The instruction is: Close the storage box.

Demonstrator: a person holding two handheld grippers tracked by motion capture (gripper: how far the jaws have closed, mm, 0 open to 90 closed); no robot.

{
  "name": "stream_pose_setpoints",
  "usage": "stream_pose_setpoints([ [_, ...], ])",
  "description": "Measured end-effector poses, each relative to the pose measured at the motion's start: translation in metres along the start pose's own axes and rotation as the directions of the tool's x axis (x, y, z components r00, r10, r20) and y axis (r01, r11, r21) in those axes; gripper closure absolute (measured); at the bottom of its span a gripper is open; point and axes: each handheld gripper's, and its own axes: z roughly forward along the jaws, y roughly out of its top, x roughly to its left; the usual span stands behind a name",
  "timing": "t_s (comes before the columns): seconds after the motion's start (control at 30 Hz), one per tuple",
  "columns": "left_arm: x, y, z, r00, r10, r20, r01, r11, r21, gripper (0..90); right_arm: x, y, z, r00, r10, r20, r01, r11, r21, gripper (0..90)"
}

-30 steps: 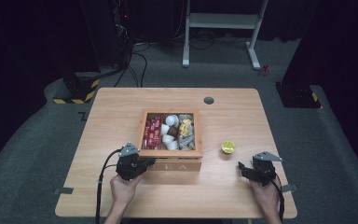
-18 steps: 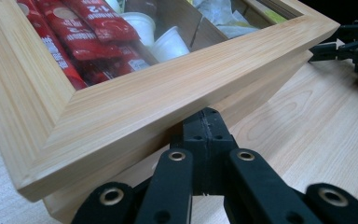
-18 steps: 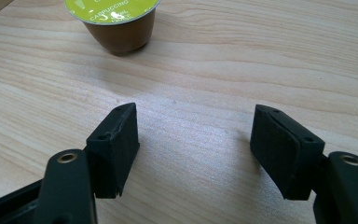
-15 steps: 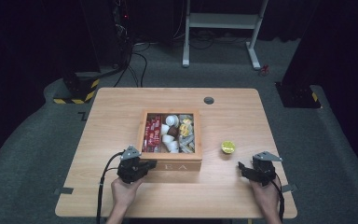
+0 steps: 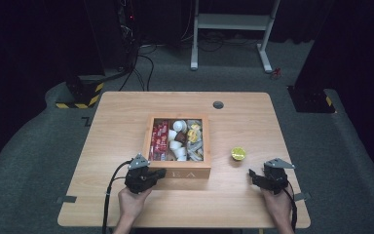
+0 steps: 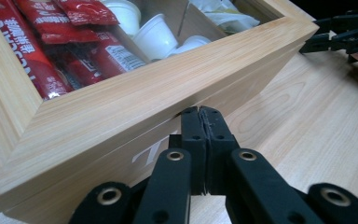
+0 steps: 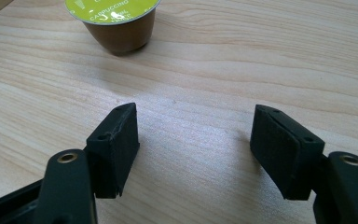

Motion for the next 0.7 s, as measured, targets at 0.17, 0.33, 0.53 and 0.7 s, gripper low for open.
stream_pose_setpoints([
  [0.17,0.001,0.004,-0.010,0.9996,-0.016,0.025,0.017,0.9994,-0.030,82.7,0.000,0.000,0.000,1.0000,0.000,0.000,0.000,1.000,0.000,32.6],
  [0.33,0.002,0.008,-0.018,0.9992,-0.027,0.028,0.028,0.9987,-0.043,73.1,0.000,0.000,0.000,1.0000,0.000,0.000,0.000,1.000,0.000,32.6],
  [0.53,0.007,0.012,-0.027,0.9988,-0.047,0.016,0.048,0.9965,-0.068,62.1,0.000,0.000,0.000,1.0000,0.000,0.000,0.000,1.000,0.000,32.6],
  [0.7,0.015,0.013,-0.038,0.9977,-0.067,0.007,0.067,0.9919,-0.107,57.9,0.000,0.000,0.000,1.0000,0.001,0.000,-0.001,1.000,0.000,32.6],
])
